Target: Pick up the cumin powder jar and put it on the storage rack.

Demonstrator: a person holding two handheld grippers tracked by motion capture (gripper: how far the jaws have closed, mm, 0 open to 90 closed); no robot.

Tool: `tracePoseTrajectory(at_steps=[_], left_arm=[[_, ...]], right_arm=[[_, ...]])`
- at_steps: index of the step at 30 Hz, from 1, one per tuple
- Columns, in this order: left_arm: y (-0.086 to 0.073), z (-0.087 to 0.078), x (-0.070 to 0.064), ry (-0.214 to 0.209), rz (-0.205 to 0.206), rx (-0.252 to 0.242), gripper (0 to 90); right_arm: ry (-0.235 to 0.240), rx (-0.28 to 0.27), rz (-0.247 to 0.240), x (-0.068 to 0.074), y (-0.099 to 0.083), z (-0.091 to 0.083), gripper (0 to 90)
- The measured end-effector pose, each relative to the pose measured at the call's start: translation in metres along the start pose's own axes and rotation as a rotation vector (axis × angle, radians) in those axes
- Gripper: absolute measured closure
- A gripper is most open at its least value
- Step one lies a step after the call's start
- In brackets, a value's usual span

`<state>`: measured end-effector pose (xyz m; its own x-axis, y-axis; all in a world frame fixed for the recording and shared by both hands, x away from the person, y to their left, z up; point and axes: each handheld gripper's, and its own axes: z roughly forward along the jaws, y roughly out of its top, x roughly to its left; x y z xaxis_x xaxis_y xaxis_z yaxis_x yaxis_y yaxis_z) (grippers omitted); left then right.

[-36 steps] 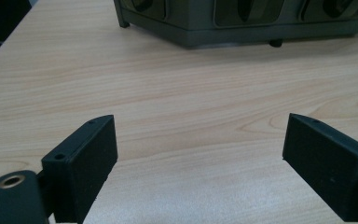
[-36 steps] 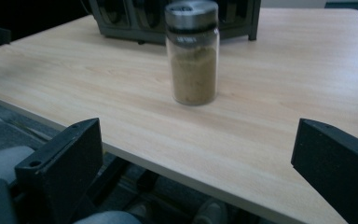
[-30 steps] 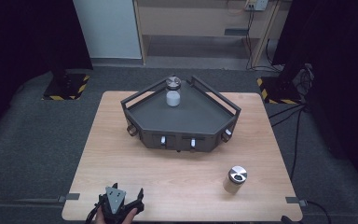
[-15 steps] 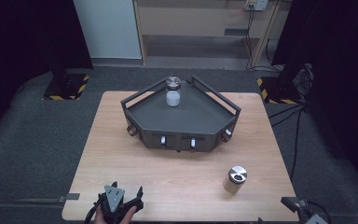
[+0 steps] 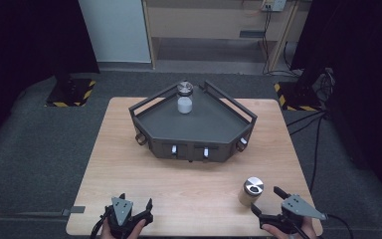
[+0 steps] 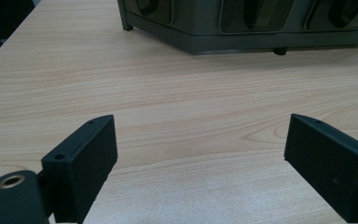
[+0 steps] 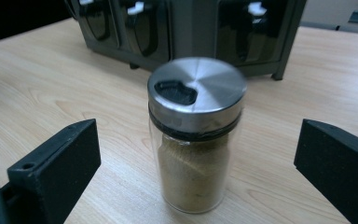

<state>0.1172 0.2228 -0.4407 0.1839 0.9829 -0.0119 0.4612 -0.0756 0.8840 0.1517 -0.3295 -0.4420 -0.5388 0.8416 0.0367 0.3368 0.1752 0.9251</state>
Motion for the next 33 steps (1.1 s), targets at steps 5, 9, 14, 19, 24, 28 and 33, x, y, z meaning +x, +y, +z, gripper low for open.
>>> tracePoseTrajectory(at_steps=[5,9,14,19,24,28,33], left_arm=[[0.000,0.000,0.001,-0.002,0.001,-0.001,8.6],[0.000,0.000,0.001,-0.003,-0.004,-0.003,8.7],[-0.001,0.000,0.002,-0.004,-0.002,-0.001,8.7],[-0.001,0.001,0.001,-0.006,-0.002,0.000,8.7],[-0.001,0.001,0.001,-0.006,-0.003,-0.001,8.8],[-0.001,0.001,0.001,-0.007,-0.004,-0.001,8.9],[-0.001,0.001,0.000,-0.014,0.001,0.003,8.9]], right_arm=[[-0.015,0.020,0.005,0.001,-0.008,0.020,1.7],[-0.018,0.027,-0.005,0.001,-0.012,0.032,5.1],[-0.018,0.027,-0.019,-0.002,-0.017,0.042,13.3],[0.011,0.002,-0.014,-0.009,-0.026,0.046,27.3],[0.019,-0.025,-0.026,-0.010,-0.031,0.047,30.8],[0.022,-0.029,-0.036,-0.010,-0.033,0.047,30.9],[0.018,-0.002,-0.038,-0.009,-0.025,0.047,31.1]])
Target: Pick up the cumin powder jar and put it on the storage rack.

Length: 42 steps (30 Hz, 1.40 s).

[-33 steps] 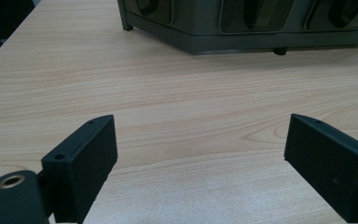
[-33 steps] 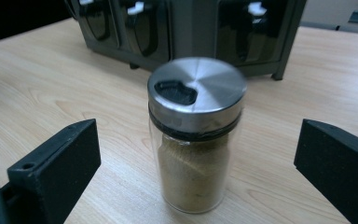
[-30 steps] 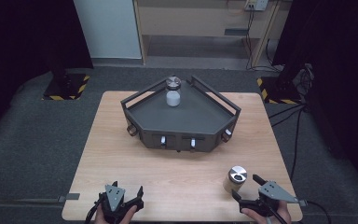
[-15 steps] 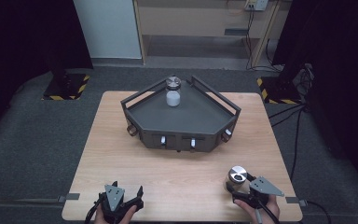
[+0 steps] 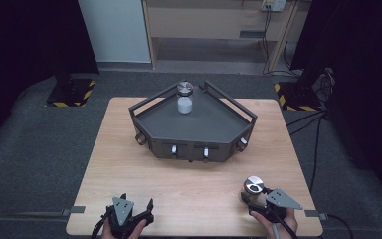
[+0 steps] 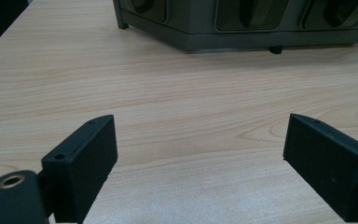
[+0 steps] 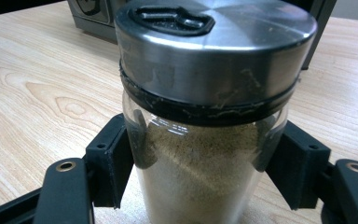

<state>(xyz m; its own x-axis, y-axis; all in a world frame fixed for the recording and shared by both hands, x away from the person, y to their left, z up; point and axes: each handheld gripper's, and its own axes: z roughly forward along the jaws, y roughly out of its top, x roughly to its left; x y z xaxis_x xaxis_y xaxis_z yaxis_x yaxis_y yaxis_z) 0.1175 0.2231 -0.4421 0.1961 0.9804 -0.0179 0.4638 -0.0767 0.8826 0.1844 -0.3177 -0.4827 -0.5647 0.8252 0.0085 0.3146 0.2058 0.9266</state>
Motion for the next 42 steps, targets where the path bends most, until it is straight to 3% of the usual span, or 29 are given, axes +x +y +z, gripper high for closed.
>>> tracePoseTrajectory(at_steps=[3,7,20,24,31,42], left_arm=[[0.000,0.000,0.000,-0.002,-0.006,-0.002,8.9],[-0.001,-0.002,0.002,-0.005,-0.012,-0.007,8.9],[0.000,-0.001,0.004,-0.011,-0.023,-0.007,8.9],[-0.001,-0.001,0.005,-0.011,-0.021,-0.008,8.9],[0.000,-0.001,0.006,-0.010,-0.022,-0.009,9.0],[0.000,-0.001,0.007,-0.016,-0.018,-0.010,9.1]], right_arm=[[-0.004,0.007,-0.007,0.001,0.006,-0.001,31.1],[0.003,-0.022,-0.025,0.003,0.020,-0.009,31.1],[0.016,-0.162,-0.078,0.009,0.093,-0.029,31.1],[0.017,-0.195,-0.109,0.009,0.119,-0.028,31.1],[0.012,-0.235,-0.116,0.005,0.152,-0.027,31.1],[-0.006,-0.245,-0.130,-0.005,0.191,-0.009,31.1]])
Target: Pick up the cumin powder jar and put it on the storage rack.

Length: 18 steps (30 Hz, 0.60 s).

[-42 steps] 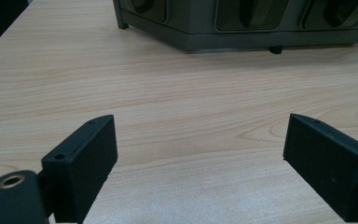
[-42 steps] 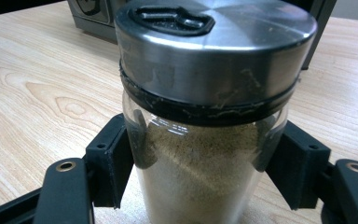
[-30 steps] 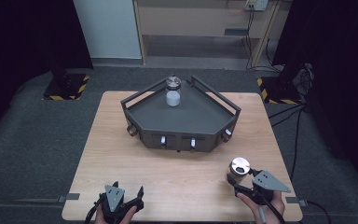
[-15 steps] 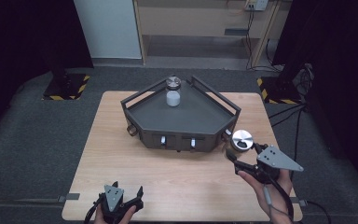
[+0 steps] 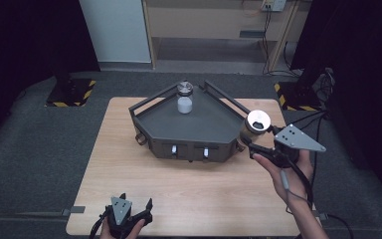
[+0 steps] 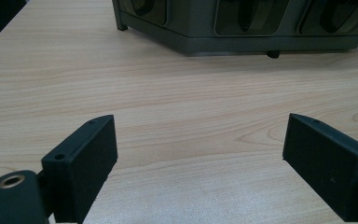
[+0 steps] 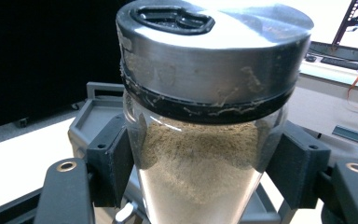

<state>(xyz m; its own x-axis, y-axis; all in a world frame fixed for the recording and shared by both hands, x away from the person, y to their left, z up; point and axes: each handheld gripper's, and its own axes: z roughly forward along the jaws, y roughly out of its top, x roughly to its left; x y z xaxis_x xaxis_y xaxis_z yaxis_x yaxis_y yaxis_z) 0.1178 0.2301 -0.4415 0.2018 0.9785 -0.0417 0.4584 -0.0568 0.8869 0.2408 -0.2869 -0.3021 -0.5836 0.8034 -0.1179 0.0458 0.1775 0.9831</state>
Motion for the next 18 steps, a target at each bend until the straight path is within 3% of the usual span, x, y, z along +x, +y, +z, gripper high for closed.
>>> tracePoseTrajectory(at_steps=[8,18], left_arm=[[-0.001,-0.002,0.002,-0.007,-0.001,0.005,9.0],[0.000,-0.002,0.003,-0.012,0.004,0.003,9.1]], right_arm=[[-0.001,0.012,0.028,-0.011,0.008,0.033,31.2],[0.002,0.035,0.059,-0.019,0.005,0.079,31.1]])
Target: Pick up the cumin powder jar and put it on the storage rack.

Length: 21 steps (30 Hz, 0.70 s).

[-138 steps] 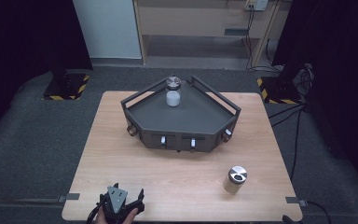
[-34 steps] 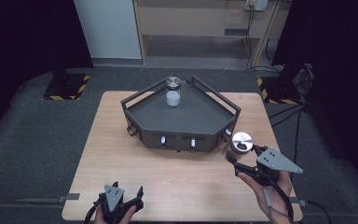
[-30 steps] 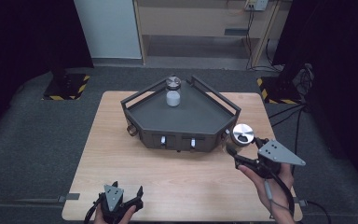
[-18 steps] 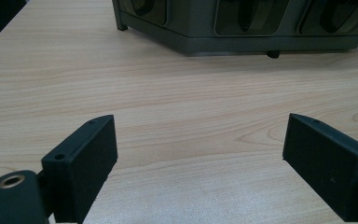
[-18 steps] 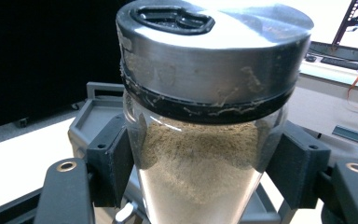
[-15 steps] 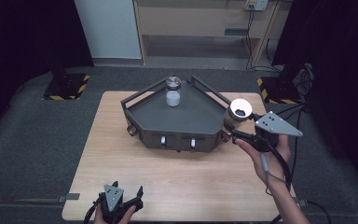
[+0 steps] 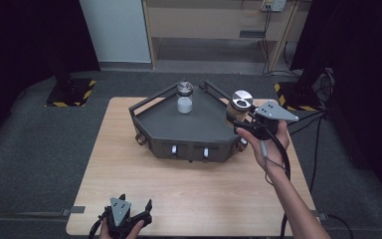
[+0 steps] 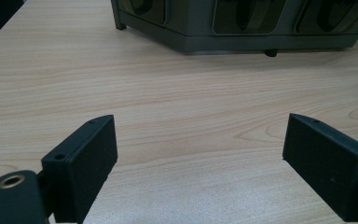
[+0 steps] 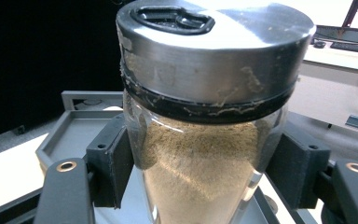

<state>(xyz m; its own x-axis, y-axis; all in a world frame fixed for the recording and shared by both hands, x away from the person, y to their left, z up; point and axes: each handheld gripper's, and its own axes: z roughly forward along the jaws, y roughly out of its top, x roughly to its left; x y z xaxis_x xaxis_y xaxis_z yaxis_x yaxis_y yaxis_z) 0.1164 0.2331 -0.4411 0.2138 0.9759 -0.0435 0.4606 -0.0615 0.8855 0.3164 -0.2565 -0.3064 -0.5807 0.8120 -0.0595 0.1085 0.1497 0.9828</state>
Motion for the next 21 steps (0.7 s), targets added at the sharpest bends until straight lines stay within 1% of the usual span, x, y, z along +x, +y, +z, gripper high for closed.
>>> tracePoseTrajectory(at_steps=[3,5,6,8,9,15,16,17,19,20,21], left_arm=[[0.000,0.001,0.000,0.002,0.003,0.000,9.1],[0.000,0.001,0.001,0.005,0.006,0.000,9.1],[0.000,0.001,0.001,0.005,0.007,0.002,9.1],[0.000,0.001,0.003,0.003,0.007,0.006,9.1],[0.000,0.001,0.004,0.007,0.004,0.007,9.1],[-0.001,0.000,0.004,0.012,0.002,0.002,9.2],[-0.001,0.000,0.004,0.012,0.002,0.002,9.1],[-0.001,-0.001,0.004,0.011,0.003,0.001,9.2],[-0.001,-0.001,0.004,0.011,0.003,0.003,9.1],[-0.001,0.000,0.005,0.011,0.004,0.004,9.2],[-0.001,0.000,0.005,0.012,0.004,0.005,9.1]], right_arm=[[0.000,0.011,0.004,-0.001,-0.002,0.012,31.2],[0.000,0.014,0.004,-0.001,-0.002,0.014,31.2],[-0.002,0.019,0.008,-0.002,-0.004,0.023,31.2],[-0.003,0.021,0.010,-0.003,-0.005,0.027,31.2],[-0.006,0.024,0.015,-0.005,-0.006,0.032,31.2],[-0.022,0.044,0.021,-0.009,-0.008,0.053,31.1],[-0.022,0.044,0.021,-0.009,-0.008,0.053,31.1],[-0.025,0.052,0.017,-0.010,-0.008,0.059,31.2],[-0.029,0.049,0.014,-0.010,-0.010,0.062,31.2],[-0.032,0.055,0.012,-0.009,-0.011,0.069,31.2],[-0.032,0.060,0.011,-0.009,-0.011,0.071,31.2]])
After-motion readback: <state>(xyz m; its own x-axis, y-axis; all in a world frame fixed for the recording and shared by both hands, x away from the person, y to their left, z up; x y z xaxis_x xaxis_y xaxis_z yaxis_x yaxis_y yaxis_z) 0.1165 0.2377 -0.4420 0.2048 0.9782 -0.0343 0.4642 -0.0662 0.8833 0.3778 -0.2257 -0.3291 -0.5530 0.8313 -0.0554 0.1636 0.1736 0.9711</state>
